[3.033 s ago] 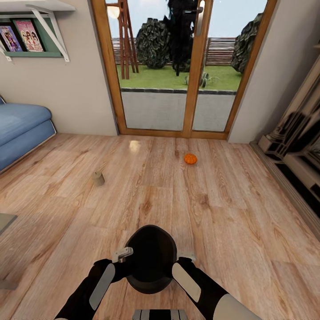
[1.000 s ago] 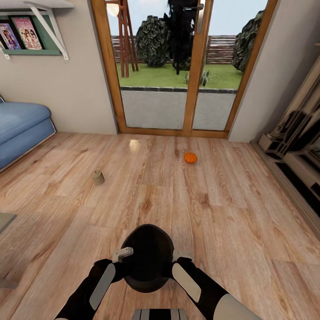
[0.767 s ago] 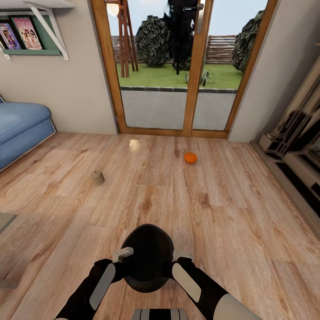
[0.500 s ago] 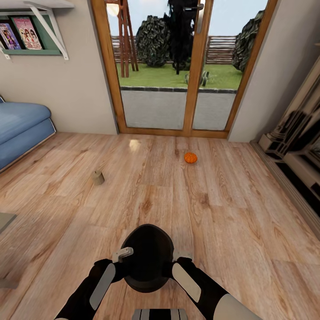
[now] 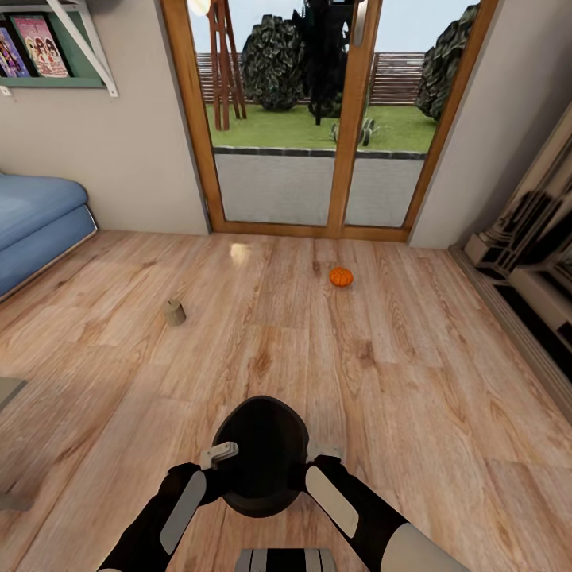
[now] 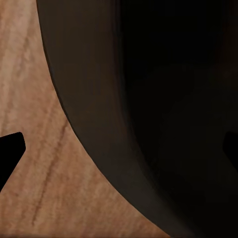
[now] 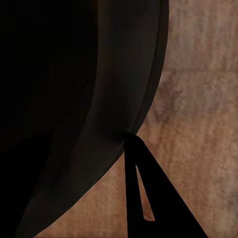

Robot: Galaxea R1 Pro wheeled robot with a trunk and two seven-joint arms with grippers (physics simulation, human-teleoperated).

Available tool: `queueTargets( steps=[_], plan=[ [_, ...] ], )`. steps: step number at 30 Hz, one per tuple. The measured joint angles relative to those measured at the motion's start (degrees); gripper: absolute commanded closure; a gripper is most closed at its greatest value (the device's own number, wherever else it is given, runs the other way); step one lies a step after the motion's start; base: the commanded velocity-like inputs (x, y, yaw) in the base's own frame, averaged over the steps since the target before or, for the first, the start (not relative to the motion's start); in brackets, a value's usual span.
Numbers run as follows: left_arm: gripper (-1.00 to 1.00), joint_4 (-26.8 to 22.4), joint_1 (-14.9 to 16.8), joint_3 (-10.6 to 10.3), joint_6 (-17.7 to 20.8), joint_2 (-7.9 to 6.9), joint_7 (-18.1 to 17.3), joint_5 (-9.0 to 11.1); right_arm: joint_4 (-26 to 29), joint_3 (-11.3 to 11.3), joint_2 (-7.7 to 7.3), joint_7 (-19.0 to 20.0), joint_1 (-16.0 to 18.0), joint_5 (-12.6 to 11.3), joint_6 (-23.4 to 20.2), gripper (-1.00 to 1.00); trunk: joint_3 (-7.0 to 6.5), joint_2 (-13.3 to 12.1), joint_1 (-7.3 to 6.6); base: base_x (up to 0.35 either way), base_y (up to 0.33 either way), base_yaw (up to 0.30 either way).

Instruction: Place each of the two pumpkins and all three candles from the living room inside a cabinet in the living room (use any cabinet), then make sure every cabinet is closed, and position the cauldron so it is next to a table in the living room.

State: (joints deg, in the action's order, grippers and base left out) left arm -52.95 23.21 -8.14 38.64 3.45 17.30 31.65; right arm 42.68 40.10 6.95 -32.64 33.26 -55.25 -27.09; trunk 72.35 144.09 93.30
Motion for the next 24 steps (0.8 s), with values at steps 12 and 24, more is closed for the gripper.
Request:
queueTargets(
  steps=[12,24],
  plan=[
    [-1.0,0.0,0.0,0.0,0.0,-0.01,0.0,0.0,0.0,0.0,0.0,0.0,0.0,0.0,0.0,1.0,0.0,0.0,0.0,0.0,0.0,0.0],
    [-1.0,0.0,0.0,0.0,0.0,-0.01,0.0,0.0,0.0,0.0,0.01,0.1,0.0,0.0,0.0,1.0,0.0,0.0,0.0,0.0,0.0,0.0]
  ],
)
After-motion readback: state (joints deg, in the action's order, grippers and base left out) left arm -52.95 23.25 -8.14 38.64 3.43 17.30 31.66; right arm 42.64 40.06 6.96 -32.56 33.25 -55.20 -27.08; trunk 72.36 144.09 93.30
